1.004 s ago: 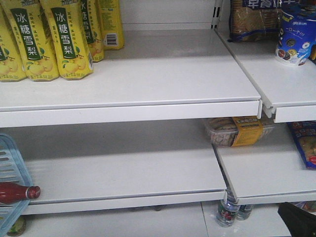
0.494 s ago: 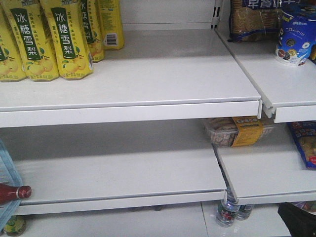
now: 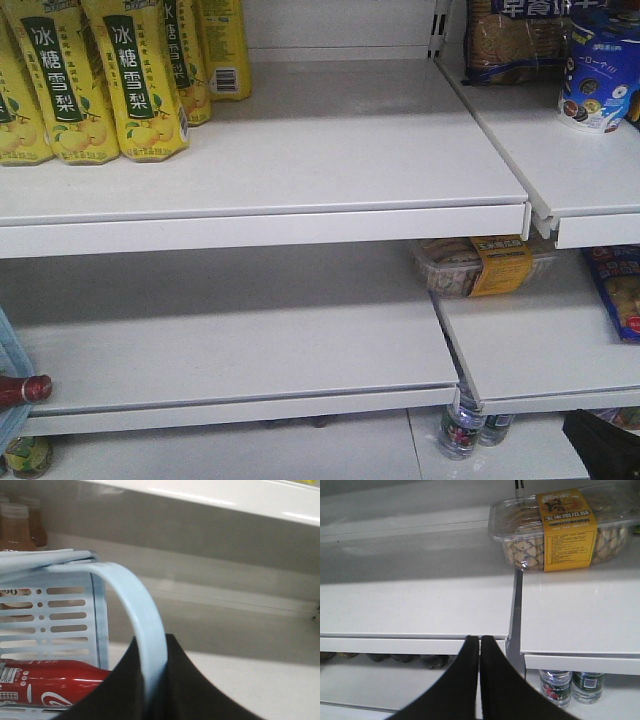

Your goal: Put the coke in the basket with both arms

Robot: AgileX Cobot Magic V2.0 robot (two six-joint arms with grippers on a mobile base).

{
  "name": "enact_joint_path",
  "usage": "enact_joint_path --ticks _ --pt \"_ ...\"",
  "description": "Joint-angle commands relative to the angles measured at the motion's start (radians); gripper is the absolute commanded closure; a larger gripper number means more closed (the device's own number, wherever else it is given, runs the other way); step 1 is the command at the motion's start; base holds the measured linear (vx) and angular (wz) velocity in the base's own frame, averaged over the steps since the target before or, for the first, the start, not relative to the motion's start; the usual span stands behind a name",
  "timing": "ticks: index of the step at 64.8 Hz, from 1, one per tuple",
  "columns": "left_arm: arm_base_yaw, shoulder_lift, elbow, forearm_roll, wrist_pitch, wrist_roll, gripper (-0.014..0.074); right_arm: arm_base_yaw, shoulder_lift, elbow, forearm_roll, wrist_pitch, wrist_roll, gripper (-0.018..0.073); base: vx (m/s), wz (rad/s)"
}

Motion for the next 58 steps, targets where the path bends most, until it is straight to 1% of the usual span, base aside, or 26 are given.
enact_joint_path --ticks 1,15,58 --pt "0.023 -0.020 0.014 0.020 -0.117 0.022 0.0604 -0.004 0.004 -0.028 0.002 -0.011 -0.006 0.0564 0.00 0.00" --pt "0.024 -0.020 0.014 0.037 -0.177 0.022 0.0604 -0.004 0.004 -0.028 0.002 -0.011 -0.006 0.0564 0.00 0.00" --pt "0.024 -0.019 0.013 0.037 -0.173 0.022 0.0604 -0.004 0.004 -0.028 0.002 -0.011 -0.006 0.0564 0.00 0.00"
